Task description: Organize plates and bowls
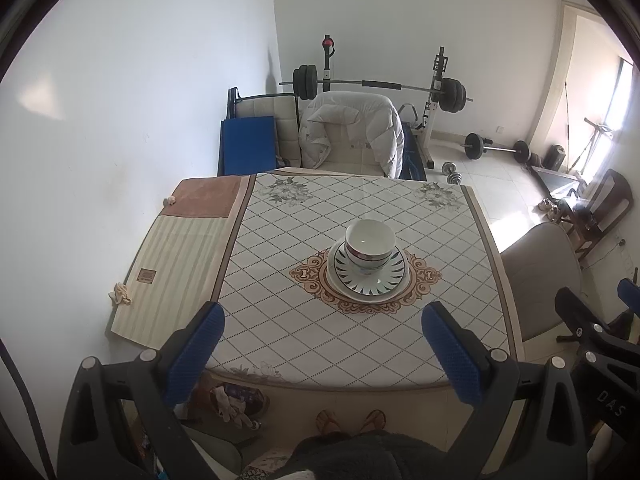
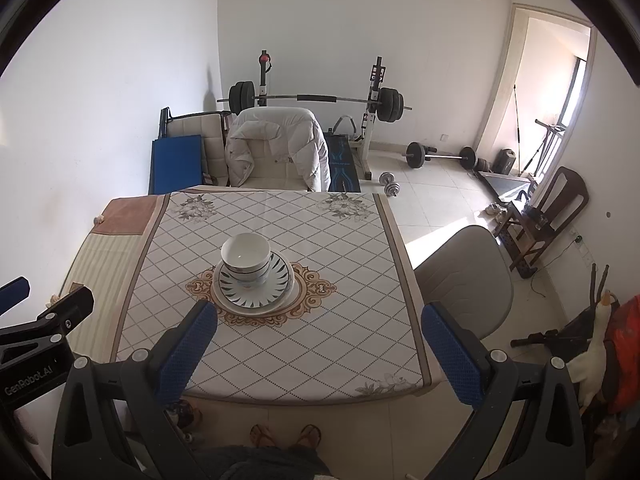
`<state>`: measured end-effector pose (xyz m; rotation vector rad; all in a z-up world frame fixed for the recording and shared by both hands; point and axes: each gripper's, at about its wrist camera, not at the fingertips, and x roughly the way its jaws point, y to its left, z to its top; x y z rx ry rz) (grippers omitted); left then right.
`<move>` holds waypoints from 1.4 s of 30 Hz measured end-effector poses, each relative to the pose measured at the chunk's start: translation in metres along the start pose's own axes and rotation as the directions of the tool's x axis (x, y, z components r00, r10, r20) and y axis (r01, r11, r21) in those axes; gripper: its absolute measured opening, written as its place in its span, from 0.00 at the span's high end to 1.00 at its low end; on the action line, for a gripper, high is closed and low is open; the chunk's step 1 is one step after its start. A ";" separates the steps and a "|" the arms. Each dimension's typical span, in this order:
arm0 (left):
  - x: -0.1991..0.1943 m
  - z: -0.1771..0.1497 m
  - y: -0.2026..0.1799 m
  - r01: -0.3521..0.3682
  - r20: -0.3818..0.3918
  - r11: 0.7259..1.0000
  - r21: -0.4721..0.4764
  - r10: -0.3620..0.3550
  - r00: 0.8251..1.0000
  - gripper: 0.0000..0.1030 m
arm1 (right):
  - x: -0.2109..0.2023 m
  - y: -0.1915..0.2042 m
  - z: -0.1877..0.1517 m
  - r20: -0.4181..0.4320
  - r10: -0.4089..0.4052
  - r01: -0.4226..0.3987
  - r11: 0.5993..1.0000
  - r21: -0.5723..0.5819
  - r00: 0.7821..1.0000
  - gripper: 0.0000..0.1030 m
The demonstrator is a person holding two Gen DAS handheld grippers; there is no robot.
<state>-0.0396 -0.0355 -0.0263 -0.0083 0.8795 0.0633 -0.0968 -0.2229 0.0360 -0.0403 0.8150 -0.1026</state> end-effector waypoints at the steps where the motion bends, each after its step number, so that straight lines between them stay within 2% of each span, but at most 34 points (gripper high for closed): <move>1: 0.000 0.000 0.000 0.001 0.001 1.000 0.001 -0.001 1.000 0.02 | -0.002 0.000 0.000 0.001 0.000 0.000 1.000 0.001 1.000 0.00; 20: -0.003 0.001 -0.001 -0.013 0.004 1.000 0.017 0.013 1.000 0.02 | 0.000 -0.002 0.002 -0.018 0.003 -0.003 0.999 0.041 1.000 0.00; 42: 0.004 0.006 0.002 0.004 -0.007 1.000 0.029 -0.004 1.000 0.02 | 0.004 0.005 -0.001 -0.027 -0.007 0.008 0.999 0.040 1.000 0.00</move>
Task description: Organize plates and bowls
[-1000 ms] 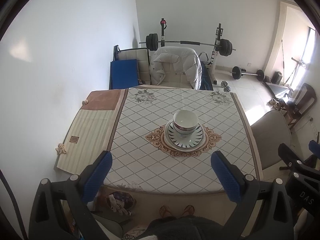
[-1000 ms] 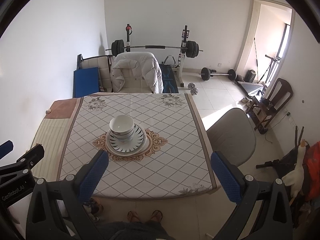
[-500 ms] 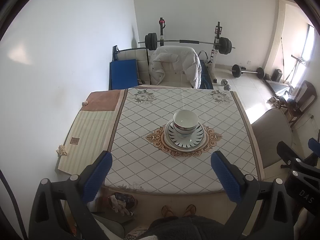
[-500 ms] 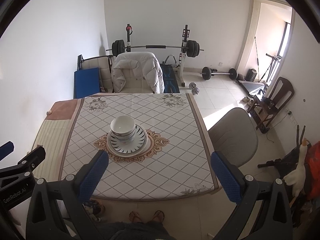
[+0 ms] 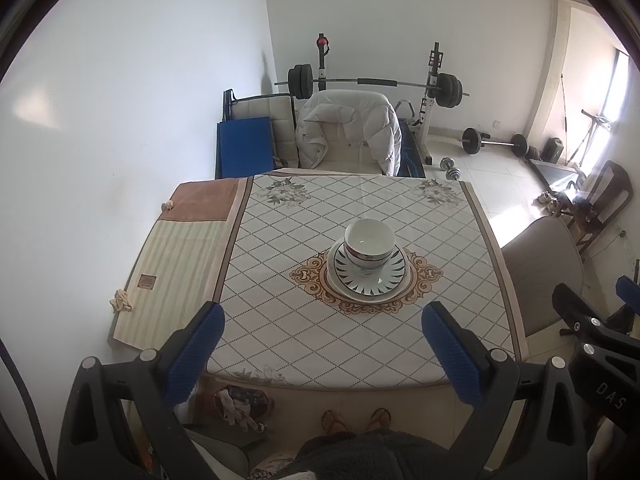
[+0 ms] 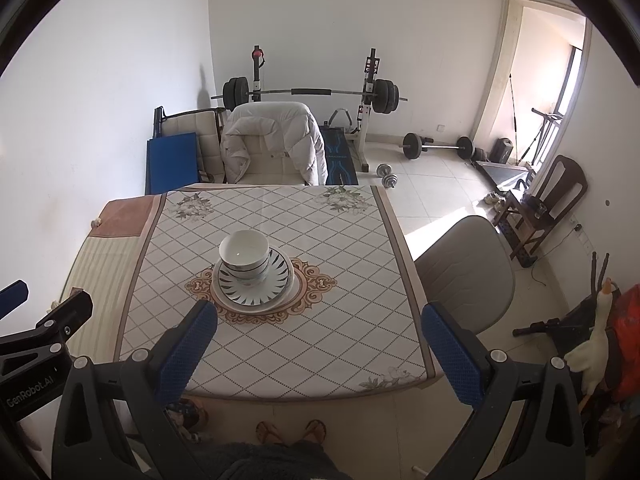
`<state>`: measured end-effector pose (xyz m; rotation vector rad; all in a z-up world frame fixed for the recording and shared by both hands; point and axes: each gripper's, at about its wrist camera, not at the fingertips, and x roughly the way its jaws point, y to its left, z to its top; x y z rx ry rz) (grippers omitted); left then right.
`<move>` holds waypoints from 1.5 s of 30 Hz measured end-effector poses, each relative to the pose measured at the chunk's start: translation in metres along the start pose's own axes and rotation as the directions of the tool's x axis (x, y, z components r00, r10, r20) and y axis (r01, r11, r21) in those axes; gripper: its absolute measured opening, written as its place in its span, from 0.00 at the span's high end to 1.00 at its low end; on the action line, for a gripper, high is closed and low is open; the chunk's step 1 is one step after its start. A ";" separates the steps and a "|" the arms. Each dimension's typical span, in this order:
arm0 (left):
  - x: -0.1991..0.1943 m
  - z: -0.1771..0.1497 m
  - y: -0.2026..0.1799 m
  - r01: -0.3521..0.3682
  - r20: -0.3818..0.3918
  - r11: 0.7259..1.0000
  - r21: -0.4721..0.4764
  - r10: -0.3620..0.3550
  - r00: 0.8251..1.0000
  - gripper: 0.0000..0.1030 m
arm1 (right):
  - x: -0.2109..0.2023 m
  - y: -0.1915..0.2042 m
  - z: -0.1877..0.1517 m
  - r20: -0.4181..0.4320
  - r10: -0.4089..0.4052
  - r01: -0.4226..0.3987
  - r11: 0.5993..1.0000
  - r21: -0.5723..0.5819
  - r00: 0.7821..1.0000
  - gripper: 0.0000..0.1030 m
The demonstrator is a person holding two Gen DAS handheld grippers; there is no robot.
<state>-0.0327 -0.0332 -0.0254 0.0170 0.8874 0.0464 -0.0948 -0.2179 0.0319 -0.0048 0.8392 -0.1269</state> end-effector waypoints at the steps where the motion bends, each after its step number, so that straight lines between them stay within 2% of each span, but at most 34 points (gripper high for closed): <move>1: 0.000 0.000 0.000 0.001 0.000 1.000 0.000 -0.001 1.000 0.02 | 0.000 0.001 0.000 0.001 -0.001 0.001 1.000 0.000 1.000 0.00; 45: -0.001 0.003 0.004 -0.010 0.012 1.000 -0.002 0.010 1.000 0.02 | -0.001 0.004 -0.002 0.003 -0.010 0.010 1.000 0.006 1.000 0.00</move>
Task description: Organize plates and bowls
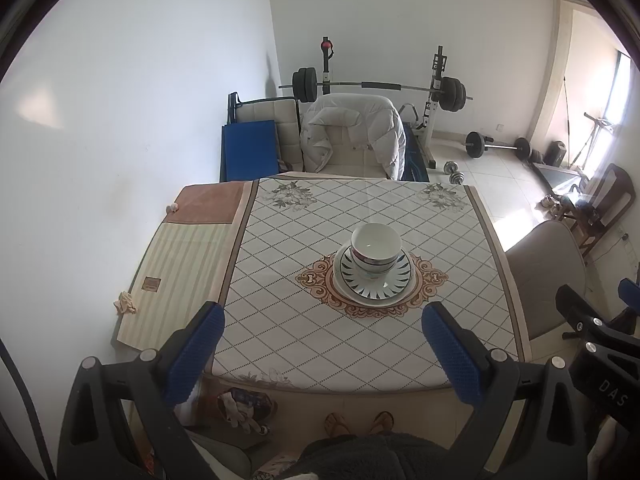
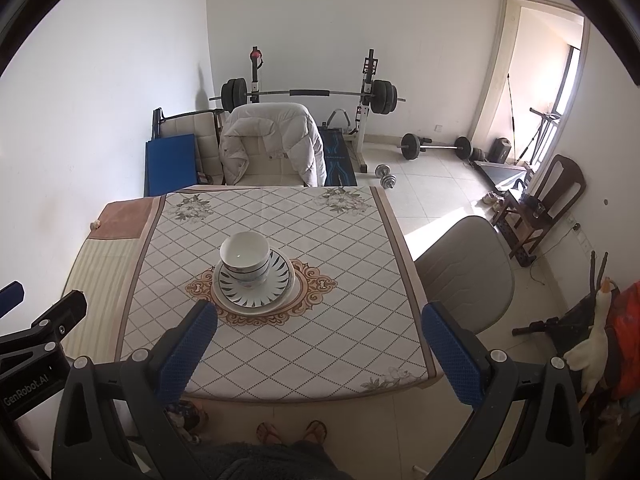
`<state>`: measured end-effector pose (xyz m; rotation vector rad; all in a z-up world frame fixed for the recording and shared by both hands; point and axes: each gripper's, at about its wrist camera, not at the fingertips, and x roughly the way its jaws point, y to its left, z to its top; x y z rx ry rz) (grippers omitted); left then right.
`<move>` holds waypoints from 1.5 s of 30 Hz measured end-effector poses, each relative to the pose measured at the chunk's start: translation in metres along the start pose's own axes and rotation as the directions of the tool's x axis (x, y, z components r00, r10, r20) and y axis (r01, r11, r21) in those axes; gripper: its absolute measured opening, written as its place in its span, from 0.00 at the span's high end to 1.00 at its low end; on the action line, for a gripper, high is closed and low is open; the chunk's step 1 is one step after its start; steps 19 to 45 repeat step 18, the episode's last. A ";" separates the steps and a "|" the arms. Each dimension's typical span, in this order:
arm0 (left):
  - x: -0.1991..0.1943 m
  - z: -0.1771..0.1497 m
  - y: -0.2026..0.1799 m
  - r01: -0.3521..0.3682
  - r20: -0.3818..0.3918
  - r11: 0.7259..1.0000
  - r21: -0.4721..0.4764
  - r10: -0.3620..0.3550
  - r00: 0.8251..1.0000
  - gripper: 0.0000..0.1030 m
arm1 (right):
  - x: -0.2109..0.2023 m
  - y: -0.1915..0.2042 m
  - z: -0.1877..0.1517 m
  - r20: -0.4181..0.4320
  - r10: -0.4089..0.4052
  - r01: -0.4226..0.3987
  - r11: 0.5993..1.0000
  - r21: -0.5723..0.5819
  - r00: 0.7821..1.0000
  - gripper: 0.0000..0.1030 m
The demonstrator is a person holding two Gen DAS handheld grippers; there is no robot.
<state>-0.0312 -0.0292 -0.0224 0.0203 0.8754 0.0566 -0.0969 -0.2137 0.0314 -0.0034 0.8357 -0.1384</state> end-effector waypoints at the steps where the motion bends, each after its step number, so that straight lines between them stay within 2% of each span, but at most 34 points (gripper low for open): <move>1: 0.000 0.000 0.000 0.001 0.000 1.000 -0.001 -0.001 1.000 0.02 | 0.000 0.001 0.000 0.000 0.000 0.000 1.000 0.001 1.000 0.00; 45: 0.001 0.002 0.002 -0.005 0.003 1.000 0.001 0.005 1.000 0.02 | 0.000 0.001 -0.001 -0.005 0.000 0.000 1.000 0.001 1.000 0.00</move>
